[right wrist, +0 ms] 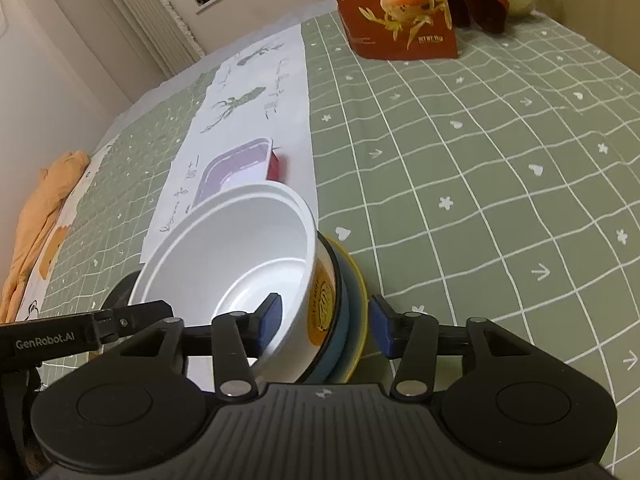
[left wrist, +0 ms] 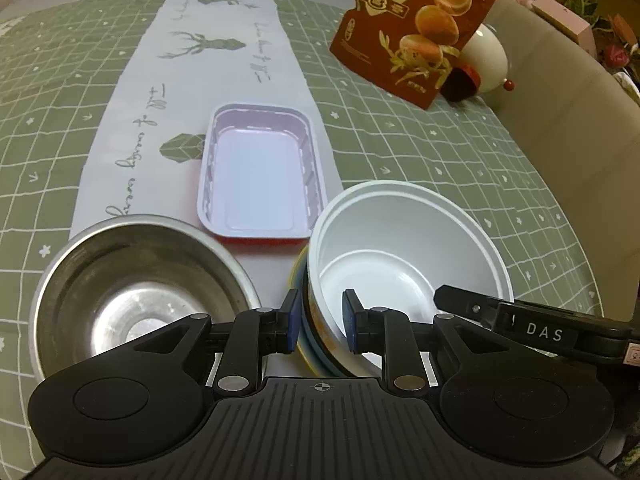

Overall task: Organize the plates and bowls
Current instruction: 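Grip the rims of the nested bowl stack with both grippers and lift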

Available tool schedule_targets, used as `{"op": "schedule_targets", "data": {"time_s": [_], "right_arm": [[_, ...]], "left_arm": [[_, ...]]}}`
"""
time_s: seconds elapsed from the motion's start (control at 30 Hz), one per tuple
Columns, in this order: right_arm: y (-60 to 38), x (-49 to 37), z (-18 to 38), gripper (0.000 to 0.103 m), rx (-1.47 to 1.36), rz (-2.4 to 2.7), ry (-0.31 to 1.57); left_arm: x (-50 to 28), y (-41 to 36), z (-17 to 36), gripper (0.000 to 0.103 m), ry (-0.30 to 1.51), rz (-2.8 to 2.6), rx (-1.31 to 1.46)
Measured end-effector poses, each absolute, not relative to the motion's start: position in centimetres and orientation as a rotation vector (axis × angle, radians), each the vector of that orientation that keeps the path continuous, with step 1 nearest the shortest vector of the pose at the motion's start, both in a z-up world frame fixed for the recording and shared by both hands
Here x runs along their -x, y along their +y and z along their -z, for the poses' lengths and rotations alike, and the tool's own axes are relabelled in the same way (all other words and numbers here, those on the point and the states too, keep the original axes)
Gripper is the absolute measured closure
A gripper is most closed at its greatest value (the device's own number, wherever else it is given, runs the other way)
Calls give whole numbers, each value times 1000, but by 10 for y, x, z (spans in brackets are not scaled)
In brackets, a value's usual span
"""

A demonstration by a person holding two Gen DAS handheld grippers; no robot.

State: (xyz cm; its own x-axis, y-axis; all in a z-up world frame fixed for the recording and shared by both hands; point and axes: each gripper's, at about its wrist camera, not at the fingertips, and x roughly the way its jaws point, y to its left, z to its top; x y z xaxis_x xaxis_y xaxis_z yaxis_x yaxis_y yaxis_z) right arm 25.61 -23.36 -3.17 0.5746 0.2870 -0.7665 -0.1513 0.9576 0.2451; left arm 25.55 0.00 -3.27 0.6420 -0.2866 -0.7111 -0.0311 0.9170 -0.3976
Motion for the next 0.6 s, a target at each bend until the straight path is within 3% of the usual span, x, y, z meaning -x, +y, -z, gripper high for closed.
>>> {"op": "schedule_targets", "data": {"time_s": [0.6], "right_arm": [[-245, -258, 52, 49, -188, -240, 959]], "left_arm": [[-268, 9, 49, 68, 888, 162, 504]]}}
